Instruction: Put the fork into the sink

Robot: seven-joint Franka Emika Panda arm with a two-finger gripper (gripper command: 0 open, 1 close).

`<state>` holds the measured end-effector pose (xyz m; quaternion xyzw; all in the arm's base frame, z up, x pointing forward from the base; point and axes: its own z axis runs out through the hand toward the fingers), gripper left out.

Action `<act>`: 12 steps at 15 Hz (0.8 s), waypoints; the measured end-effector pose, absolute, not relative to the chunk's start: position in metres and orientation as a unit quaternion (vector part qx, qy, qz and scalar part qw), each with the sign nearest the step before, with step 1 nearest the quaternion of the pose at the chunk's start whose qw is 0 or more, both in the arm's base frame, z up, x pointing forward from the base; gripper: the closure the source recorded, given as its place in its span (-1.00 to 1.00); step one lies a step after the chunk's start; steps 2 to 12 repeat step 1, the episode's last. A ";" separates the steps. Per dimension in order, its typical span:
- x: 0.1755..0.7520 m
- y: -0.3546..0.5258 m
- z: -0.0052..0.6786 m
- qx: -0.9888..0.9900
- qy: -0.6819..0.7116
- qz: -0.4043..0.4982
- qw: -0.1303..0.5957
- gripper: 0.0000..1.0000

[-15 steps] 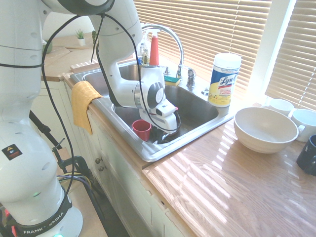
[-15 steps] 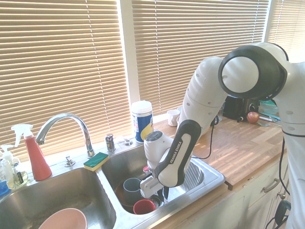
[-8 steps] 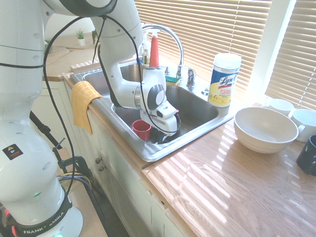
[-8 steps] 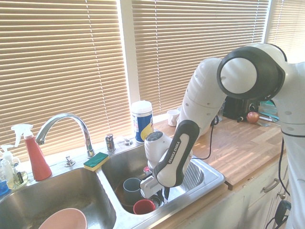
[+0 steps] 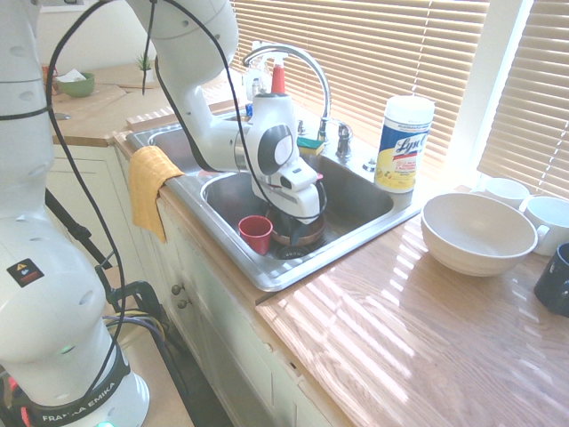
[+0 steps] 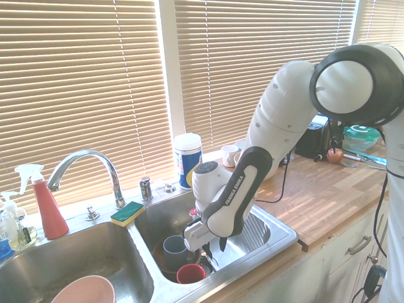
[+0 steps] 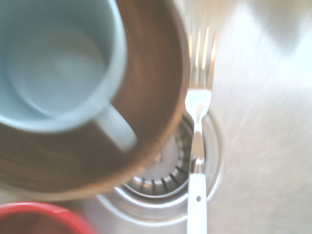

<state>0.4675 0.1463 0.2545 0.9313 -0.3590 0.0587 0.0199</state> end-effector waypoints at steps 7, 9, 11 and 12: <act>0.467 0.151 0.284 0.933 -0.354 0.062 0.009 -1.00; 0.467 0.151 0.284 0.933 -0.354 0.062 0.009 -1.00; 0.467 0.151 0.284 0.933 -0.354 0.062 0.009 -1.00; 0.467 0.151 0.284 0.933 -0.354 0.062 0.009 -1.00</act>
